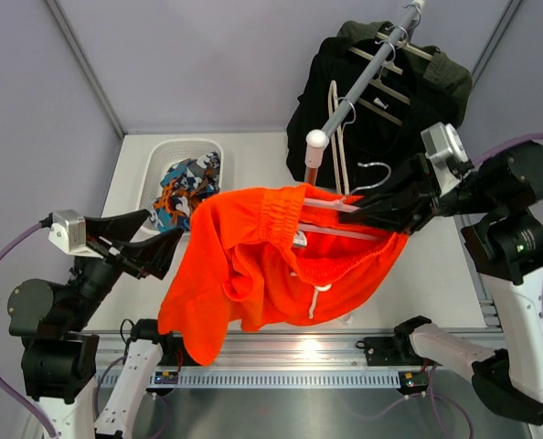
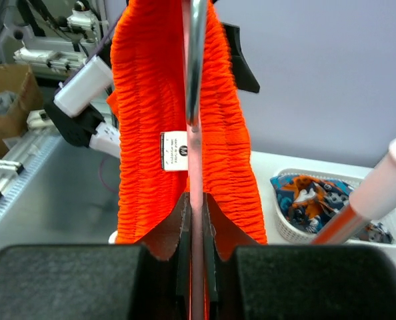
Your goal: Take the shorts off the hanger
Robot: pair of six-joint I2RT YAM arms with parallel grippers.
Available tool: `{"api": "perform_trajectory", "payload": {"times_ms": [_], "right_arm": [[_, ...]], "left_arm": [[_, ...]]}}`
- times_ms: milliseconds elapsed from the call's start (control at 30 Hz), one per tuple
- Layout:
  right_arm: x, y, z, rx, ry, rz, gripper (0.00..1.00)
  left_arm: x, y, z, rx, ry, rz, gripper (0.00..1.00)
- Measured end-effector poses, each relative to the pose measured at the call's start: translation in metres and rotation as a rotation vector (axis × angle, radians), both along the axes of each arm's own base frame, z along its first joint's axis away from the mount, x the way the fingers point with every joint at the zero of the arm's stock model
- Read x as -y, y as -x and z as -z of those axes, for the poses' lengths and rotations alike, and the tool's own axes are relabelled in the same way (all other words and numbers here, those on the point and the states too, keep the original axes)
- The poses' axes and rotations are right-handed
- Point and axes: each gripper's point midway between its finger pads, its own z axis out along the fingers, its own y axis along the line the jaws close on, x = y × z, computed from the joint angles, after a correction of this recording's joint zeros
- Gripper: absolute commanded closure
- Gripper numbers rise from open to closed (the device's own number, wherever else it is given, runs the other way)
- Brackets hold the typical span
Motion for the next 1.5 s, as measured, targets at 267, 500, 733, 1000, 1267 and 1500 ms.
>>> {"api": "perform_trajectory", "payload": {"times_ms": [267, 500, 733, 1000, 1267, 1500], "right_arm": [[-0.05, -0.026, -0.018, -0.124, -0.002, 0.107, 1.0], [-0.065, -0.094, 0.009, -0.245, 0.068, 0.396, 1.0], [-0.084, -0.102, 0.02, -0.178, 0.126, 0.456, 1.0], [-0.105, -0.1, 0.034, -0.091, 0.179, 0.491, 1.0], [-0.136, -0.118, 0.06, -0.09, 0.254, 0.58, 1.0], [-0.151, -0.128, 0.073, -0.093, 0.283, 0.641, 1.0]], "left_arm": [[-0.019, 0.022, -0.028, 0.073, 0.024, -0.105, 0.01], [-0.059, 0.05, -0.068, 0.2, 0.111, -0.324, 0.01], [-0.047, 0.033, -0.065, 0.163, 0.151, -0.256, 0.01], [-0.023, -0.016, -0.038, -0.006, 0.192, -0.146, 0.01], [-0.017, -0.029, -0.033, -0.048, 0.192, -0.12, 0.01], [-0.017, -0.042, -0.023, -0.074, 0.16, -0.131, 0.02]]}}
